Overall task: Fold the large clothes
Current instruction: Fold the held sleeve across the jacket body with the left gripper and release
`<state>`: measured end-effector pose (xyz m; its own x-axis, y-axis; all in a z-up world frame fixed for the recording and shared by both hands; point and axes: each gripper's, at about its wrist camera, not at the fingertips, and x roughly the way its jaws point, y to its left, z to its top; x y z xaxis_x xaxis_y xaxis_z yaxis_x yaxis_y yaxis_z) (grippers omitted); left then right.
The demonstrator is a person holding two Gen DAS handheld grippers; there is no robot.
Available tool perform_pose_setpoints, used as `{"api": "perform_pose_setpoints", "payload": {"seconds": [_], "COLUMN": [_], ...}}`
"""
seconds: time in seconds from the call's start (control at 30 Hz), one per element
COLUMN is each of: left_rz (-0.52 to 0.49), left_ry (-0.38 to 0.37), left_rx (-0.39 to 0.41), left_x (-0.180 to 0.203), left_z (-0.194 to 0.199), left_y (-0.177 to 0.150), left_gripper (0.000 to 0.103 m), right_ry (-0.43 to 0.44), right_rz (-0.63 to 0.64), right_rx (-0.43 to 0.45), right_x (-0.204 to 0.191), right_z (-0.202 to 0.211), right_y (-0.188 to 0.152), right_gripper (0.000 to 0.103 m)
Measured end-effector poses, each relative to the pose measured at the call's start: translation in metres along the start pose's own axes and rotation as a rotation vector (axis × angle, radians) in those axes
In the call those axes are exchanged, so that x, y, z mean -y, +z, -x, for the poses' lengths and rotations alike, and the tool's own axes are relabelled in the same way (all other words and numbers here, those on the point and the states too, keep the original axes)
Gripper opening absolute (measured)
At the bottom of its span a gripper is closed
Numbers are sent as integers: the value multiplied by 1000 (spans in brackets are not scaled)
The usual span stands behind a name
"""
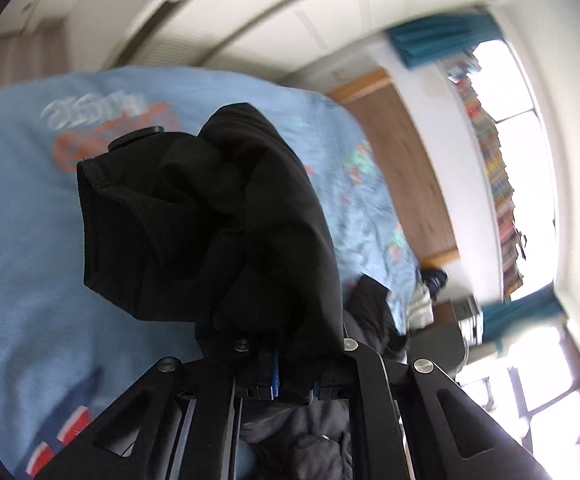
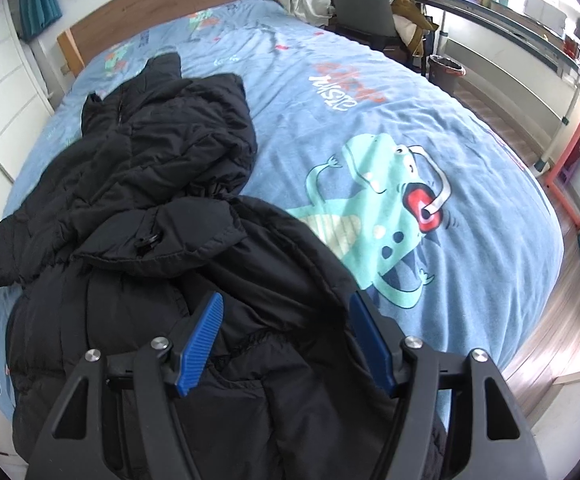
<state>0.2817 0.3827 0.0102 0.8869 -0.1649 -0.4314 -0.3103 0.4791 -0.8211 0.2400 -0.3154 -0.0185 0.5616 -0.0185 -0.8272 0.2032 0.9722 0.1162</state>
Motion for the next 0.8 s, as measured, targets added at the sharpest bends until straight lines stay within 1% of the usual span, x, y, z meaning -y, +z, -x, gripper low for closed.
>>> {"api": "perform_pose_setpoints", "payload": {"seconds": [0.1, 0.23, 0.27, 0.33, 0.37, 0.43, 0.5, 0.63, 0.8], "left_rz": [-91, -191, -224, -261, -273, -308, -338, -381, -405], "left_ry": [-32, -71, -80, -92, -95, -100, -95, -60, 21], "left_rx": [-22, -73, -94, -129, -143, -191, -234, -321, -417], "left_x": [48, 103, 121, 144, 151, 169, 181, 196, 185], "left_z": [-4, -18, -26, -39, -45, -62, -78, -111, -142], "left_y": [-13, -42, -55, -74, -82, -107, -130, -181, -226], "left_gripper": [10, 10, 10, 10, 10, 10, 10, 10, 10], "right_ry": [8, 21, 25, 32, 33, 35, 39, 30, 20], "right_rz": [-22, -45, -53, -68, -74, -81, -87, -102, -148], "right_rx": [18, 49, 55, 66, 71, 83, 96, 122, 124], "right_x": [14, 34, 39, 48, 53, 61, 70, 88, 115], "right_z": [6, 16, 18, 22, 24, 29, 35, 44, 46], "right_y": [-2, -5, -5, -6, -7, -7, -8, -8, -13], "right_gripper": [65, 65, 65, 65, 65, 65, 65, 65, 65]}}
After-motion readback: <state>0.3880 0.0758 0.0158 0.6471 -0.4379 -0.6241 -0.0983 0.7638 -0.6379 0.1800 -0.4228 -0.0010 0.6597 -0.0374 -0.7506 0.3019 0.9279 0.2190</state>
